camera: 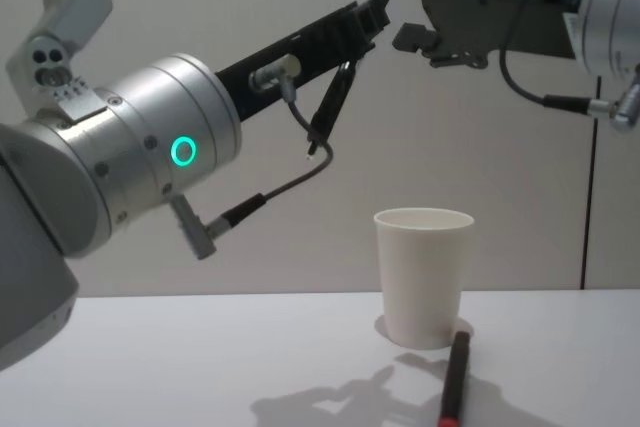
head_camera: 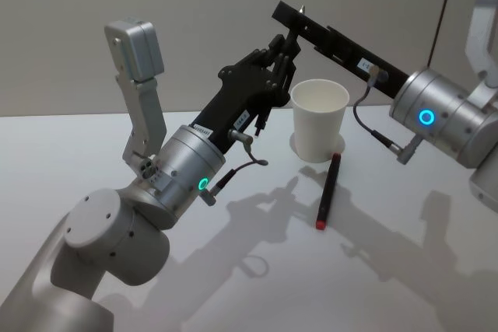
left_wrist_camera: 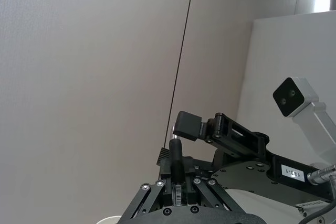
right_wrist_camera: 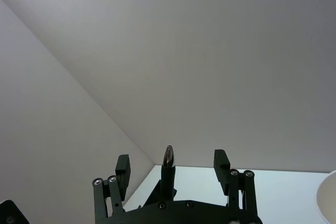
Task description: Place the pen into the pen holder.
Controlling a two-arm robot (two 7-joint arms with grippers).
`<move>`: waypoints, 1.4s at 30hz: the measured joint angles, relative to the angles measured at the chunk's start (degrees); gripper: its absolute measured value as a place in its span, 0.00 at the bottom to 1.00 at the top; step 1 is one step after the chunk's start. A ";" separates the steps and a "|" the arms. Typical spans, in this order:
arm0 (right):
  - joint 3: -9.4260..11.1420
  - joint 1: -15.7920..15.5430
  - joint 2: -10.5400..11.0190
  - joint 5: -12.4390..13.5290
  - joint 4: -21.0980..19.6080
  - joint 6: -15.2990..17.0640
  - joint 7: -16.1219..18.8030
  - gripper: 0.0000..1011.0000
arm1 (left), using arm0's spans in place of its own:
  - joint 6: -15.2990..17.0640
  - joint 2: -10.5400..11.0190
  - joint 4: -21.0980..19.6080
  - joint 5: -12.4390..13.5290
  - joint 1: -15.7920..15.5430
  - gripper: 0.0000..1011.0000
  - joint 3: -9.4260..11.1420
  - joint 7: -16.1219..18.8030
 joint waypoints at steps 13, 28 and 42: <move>-0.32 0.11 0.38 0.92 0.25 -0.14 0.29 0.99 | 0.00 0.00 0.00 0.00 0.00 0.14 0.00 0.00; -1.00 0.55 0.31 1.32 0.76 -0.46 0.83 0.99 | 0.00 0.00 0.00 0.00 0.00 0.14 0.00 0.00; -1.37 0.77 0.27 1.30 1.06 -0.73 0.93 0.88 | 0.00 0.00 0.00 0.00 0.00 0.14 0.00 0.00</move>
